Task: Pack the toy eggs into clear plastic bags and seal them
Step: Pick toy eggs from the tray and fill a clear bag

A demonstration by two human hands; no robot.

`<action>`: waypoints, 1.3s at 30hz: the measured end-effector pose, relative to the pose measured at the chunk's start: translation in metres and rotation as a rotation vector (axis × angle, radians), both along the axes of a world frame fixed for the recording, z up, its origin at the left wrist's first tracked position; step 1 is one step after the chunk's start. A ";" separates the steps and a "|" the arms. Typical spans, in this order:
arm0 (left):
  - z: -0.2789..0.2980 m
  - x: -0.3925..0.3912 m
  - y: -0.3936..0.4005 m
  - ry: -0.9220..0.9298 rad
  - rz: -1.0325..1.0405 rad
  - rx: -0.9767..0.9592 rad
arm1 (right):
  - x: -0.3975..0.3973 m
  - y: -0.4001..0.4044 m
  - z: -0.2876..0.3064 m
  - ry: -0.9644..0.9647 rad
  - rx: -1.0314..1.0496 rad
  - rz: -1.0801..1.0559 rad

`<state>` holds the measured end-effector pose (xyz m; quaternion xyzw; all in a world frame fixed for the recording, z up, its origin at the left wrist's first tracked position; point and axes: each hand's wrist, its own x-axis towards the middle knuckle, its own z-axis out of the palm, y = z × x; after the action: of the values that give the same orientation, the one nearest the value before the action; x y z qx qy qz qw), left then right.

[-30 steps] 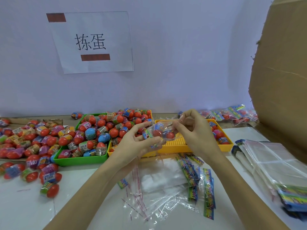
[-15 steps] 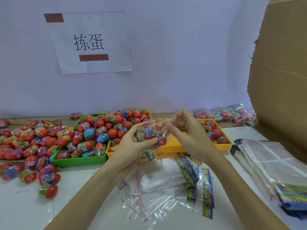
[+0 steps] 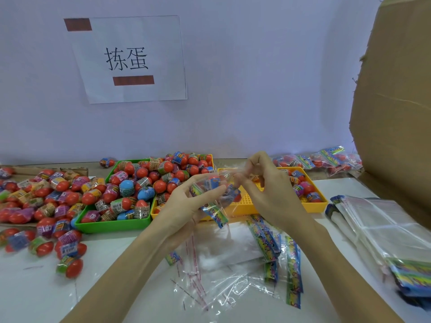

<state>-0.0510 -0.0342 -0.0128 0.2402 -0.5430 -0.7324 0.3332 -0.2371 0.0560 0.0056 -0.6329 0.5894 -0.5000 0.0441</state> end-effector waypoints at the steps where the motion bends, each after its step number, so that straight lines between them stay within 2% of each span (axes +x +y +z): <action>1: 0.001 0.001 0.001 -0.064 0.026 -0.091 | -0.001 0.000 0.001 0.003 0.002 0.008; 4: 0.003 0.005 0.002 -0.315 0.206 -0.540 | -0.002 0.001 0.001 0.057 0.012 0.017; 5: 0.003 0.005 0.001 -0.341 0.217 -0.636 | -0.002 0.001 0.001 0.093 0.022 0.006; 7: 0.004 0.007 -0.002 -0.361 0.139 -0.674 | -0.002 0.000 -0.002 0.157 0.050 0.013; 11: 0.006 0.009 -0.004 -0.419 -0.044 -0.617 | 0.005 -0.001 -0.006 0.243 0.073 0.070; 15: 0.005 0.009 -0.003 -0.360 -0.076 -0.656 | 0.018 0.000 -0.006 0.273 0.038 0.138; 19: 0.003 0.009 -0.001 -0.323 -0.086 -0.583 | 0.022 0.000 -0.008 0.268 0.022 0.150; 24: -0.003 0.005 0.000 -0.341 -0.050 -0.562 | 0.019 0.003 -0.004 0.193 -0.048 0.093; 28: -0.002 0.005 0.000 -0.360 -0.016 -0.506 | 0.016 0.006 0.006 0.019 -0.218 0.075; 31: 0.001 0.005 -0.001 -0.355 0.036 -0.409 | 0.006 0.006 0.009 -0.084 -0.255 -0.018; 33: 0.003 0.006 -0.003 -0.337 0.033 -0.342 | -0.008 0.002 0.004 -0.117 -0.192 -0.142; 35: 0.005 0.006 -0.004 -0.264 0.004 -0.216 | -0.024 -0.003 -0.005 -0.102 -0.045 -0.309; 37: 0.007 0.007 -0.004 -0.217 -0.004 -0.142 | -0.038 -0.006 -0.016 -0.034 0.169 -0.463; 39: 0.006 0.007 -0.005 -0.235 -0.002 -0.159 | -0.046 -0.006 -0.025 0.094 0.369 -0.573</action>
<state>-0.0442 -0.0396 -0.0071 0.2967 -0.6348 -0.6542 0.2846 -0.2833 0.0499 -0.0189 -0.4453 0.8251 -0.3475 -0.0118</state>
